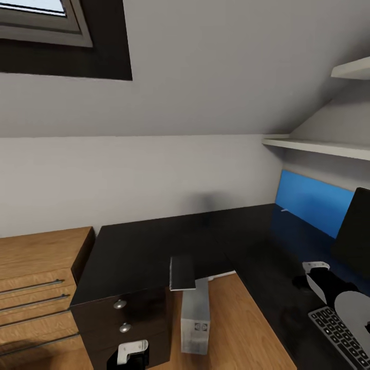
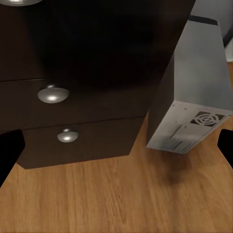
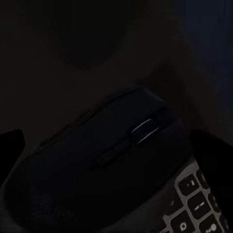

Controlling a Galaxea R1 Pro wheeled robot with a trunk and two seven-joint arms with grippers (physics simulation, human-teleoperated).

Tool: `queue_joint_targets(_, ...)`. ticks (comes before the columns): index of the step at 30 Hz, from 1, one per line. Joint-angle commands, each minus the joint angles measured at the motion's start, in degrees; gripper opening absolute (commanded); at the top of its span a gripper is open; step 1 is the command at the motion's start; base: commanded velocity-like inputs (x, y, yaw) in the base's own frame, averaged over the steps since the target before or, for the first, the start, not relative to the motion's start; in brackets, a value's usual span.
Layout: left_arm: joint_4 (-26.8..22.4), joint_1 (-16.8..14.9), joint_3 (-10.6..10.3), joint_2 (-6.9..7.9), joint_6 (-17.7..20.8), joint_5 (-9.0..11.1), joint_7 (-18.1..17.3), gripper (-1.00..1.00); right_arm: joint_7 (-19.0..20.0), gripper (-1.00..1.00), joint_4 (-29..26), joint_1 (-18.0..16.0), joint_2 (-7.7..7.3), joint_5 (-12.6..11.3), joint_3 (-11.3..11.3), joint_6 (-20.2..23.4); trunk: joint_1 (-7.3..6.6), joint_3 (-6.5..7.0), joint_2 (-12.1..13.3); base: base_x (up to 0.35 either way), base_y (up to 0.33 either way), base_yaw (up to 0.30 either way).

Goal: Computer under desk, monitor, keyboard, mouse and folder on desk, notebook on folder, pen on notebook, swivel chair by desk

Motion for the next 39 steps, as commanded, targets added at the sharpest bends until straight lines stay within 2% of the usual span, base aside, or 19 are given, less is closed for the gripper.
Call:
queue_joint_targets(1, 0.0, -0.1, -0.4, 0.08, -0.4, 0.6, 0.4, 1.0, -0.2, -1.0, -0.1, 0.0, -0.04, -0.6, 0.5, 0.3, 0.23, -0.26, -0.5, 0.0, 0.0, 0.0)
queue_joint_targets(39, 0.2, -0.1, -0.5, 0.0, -0.4, 0.5, 0.4, 1.0, 0.0, -1.0, -0.1, 0.0, -0.13, -1.6, 0.4, 0.1, 8.57, -7.08, -15.7, 0.0, 0.0, 0.0)
